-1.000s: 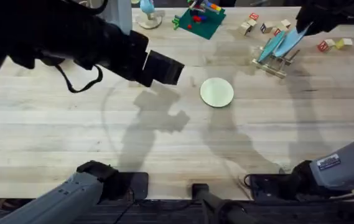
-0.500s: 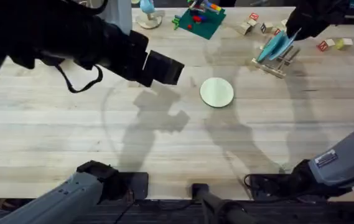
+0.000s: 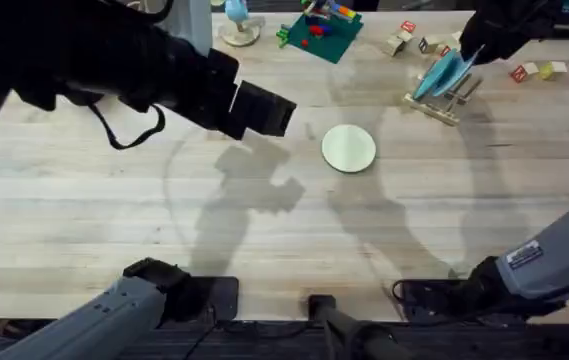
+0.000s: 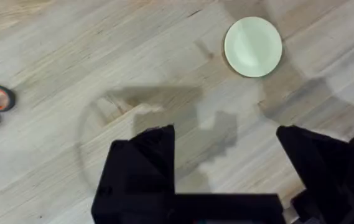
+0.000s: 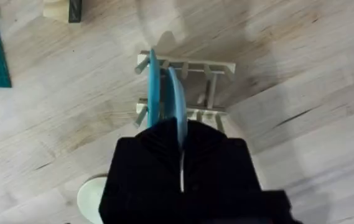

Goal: Pick up the plates from the table one by one and place each into a slot on the dish rack.

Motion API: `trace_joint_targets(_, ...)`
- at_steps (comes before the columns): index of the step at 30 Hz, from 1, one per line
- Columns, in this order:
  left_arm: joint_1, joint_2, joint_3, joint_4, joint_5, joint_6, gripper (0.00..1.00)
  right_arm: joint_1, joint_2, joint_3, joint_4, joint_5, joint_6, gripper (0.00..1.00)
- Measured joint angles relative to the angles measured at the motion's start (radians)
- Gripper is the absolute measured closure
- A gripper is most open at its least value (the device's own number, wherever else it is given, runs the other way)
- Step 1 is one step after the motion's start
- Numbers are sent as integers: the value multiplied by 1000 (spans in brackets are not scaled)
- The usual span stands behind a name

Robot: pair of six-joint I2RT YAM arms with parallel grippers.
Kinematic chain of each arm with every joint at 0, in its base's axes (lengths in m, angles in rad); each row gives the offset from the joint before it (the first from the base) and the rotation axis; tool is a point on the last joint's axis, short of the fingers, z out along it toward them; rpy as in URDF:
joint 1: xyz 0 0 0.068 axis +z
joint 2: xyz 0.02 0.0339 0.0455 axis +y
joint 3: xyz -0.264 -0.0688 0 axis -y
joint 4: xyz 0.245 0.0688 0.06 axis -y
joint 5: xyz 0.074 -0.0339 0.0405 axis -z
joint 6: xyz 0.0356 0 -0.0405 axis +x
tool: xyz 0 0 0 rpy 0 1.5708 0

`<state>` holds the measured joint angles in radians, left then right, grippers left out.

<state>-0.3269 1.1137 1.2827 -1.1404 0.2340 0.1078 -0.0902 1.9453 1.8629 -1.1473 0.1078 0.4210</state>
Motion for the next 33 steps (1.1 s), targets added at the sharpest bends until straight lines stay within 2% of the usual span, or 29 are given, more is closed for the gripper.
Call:
trace_joint_targets(10, 0, 0, 0, 0, 0, 0, 6, 0, 0, 0, 3, -1, 0, 858)
trace_joint_targets(28, 0, 0, 0, 0, 0, 0, 7, 0, 0, 13, -42, 0, 0, 828)
trace_joint_targets(33, 0, 0, 0, 0, 0, 0, 7, 0, -10, 64, -122, 0, -3, 727)
